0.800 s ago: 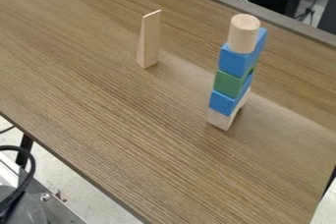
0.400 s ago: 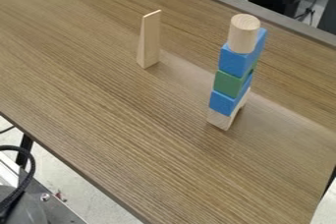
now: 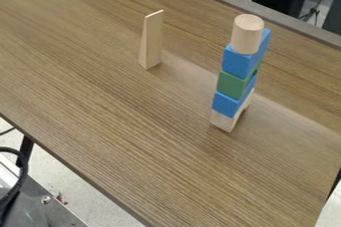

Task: Take the cyclinder and place in the table

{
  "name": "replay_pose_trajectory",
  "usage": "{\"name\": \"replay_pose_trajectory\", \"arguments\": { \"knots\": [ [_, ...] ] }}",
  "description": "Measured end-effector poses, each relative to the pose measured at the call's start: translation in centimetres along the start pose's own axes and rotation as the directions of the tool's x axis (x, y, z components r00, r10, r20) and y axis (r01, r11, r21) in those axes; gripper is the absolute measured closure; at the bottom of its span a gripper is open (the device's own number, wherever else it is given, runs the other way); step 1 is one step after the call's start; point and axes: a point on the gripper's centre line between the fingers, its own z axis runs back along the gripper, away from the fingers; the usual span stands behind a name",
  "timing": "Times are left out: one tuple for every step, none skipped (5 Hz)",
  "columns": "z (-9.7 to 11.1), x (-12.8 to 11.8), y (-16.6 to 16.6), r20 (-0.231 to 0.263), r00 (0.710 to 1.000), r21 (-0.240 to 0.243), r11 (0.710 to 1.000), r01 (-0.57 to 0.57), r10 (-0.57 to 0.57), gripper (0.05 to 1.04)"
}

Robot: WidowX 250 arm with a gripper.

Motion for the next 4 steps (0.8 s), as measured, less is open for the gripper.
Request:
{"name": "replay_pose_trajectory", "arguments": {
  "knots": [
    [-0.1, -0.9, 0.3, -0.012, 0.998, -0.047, 0.997, -0.065, 0.064, 0.083],
    [-0.7, -2.1, -0.4, -0.042, 0.995, -0.098, 0.991, -0.092, 0.088, 0.083],
    [-1.1, -2.7, -1.0, -0.059, 0.995, -0.113, 0.990, -0.083, 0.077, 0.083],
    [-1.2, -3.2, -1.6, -0.064, 0.996, -0.125, 0.989, -0.077, 0.069, 0.083]
  ]
}}
